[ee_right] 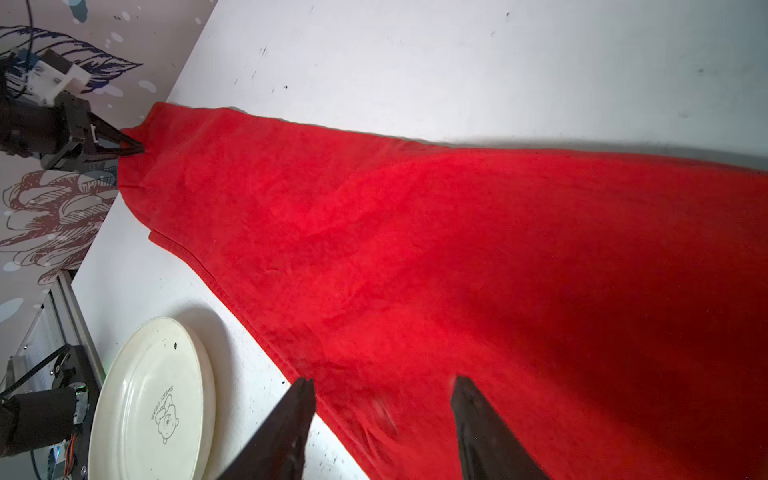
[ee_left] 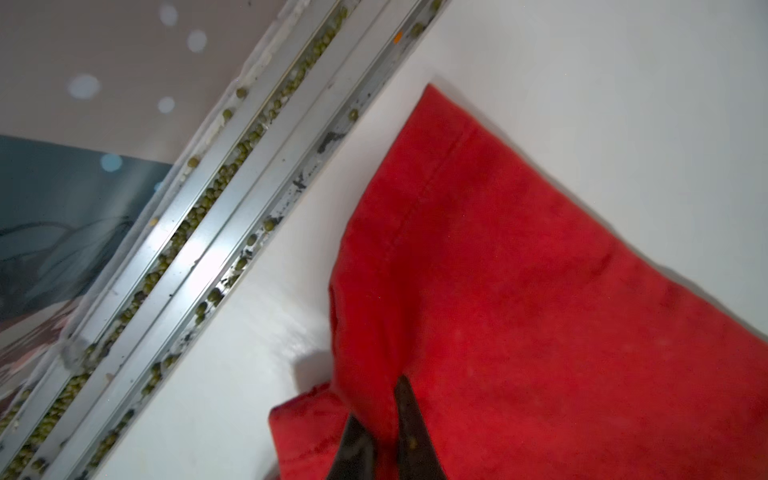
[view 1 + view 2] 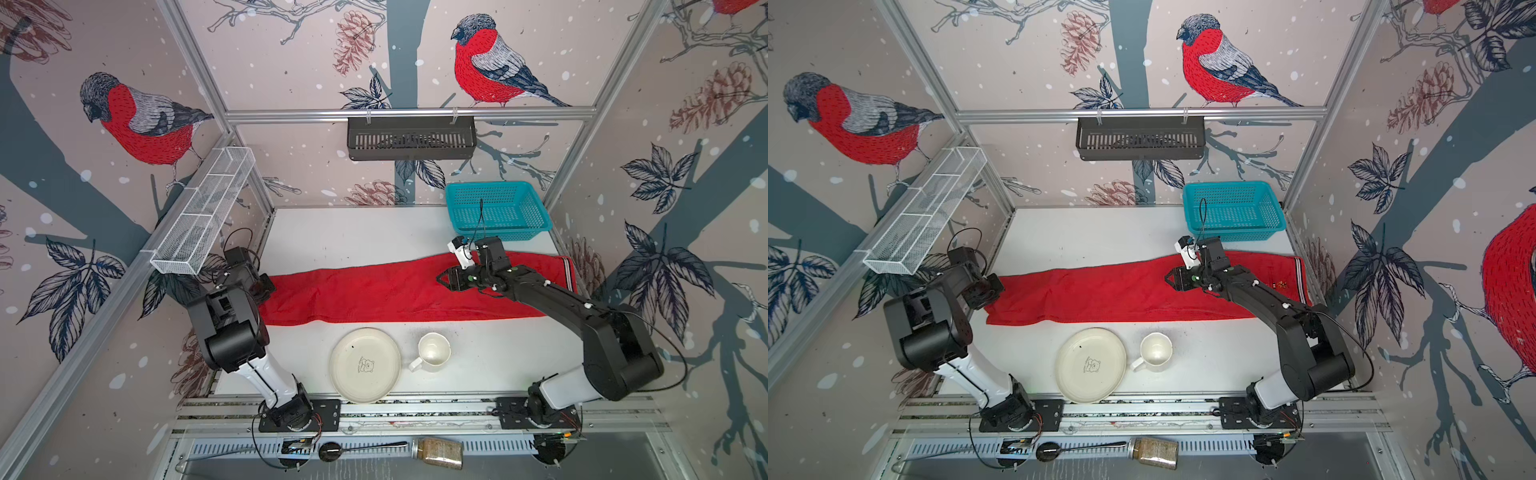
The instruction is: Fold and stack the trousers
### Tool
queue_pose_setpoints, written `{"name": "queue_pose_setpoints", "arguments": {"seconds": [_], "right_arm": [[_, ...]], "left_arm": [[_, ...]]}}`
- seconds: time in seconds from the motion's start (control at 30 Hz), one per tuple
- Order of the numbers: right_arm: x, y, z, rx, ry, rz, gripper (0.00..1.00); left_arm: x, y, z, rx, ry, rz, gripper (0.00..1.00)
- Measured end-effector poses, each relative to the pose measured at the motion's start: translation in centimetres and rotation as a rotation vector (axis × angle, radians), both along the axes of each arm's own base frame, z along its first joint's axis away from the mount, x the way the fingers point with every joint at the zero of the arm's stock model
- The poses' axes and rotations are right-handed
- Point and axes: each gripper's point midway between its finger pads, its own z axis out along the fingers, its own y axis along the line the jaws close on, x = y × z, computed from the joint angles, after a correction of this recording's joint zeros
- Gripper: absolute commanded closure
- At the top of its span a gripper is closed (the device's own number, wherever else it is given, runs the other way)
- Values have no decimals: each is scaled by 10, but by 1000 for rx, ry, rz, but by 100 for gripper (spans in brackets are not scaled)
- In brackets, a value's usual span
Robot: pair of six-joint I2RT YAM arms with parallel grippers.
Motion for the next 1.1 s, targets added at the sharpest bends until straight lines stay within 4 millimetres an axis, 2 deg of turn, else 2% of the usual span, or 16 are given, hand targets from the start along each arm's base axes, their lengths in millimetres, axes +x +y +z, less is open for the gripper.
{"name": "queue_pose_setpoints", "arguments": {"seconds": [0.2,0.37,0.5,0.7,0.8,0.93,1.03,1.1], "right_arm": [[9,-13,3,15,4,-52,39],[18,-23,4,39,9,-100,37],[22,-33,1,50,24,-143,36],[25,-49,0,60,34,-206,33],[28,-60,4,71,23,-248,32],[33,-81,11,80,2,-309,30],[36,-96,15,94,-9,-358,30],[35,-106,17,97,-14,-385,30]], "left_arm": [[5,-29,51,-5,-136,-42,100],[6,-67,95,-58,-259,-103,100],[12,-104,136,-94,-355,-172,100],[28,-172,188,-171,-462,-294,100],[35,-216,211,-212,-501,-374,100],[35,-278,222,-293,-510,-463,100],[35,-322,222,-344,-506,-515,100],[36,-343,218,-376,-502,-531,100]]}}
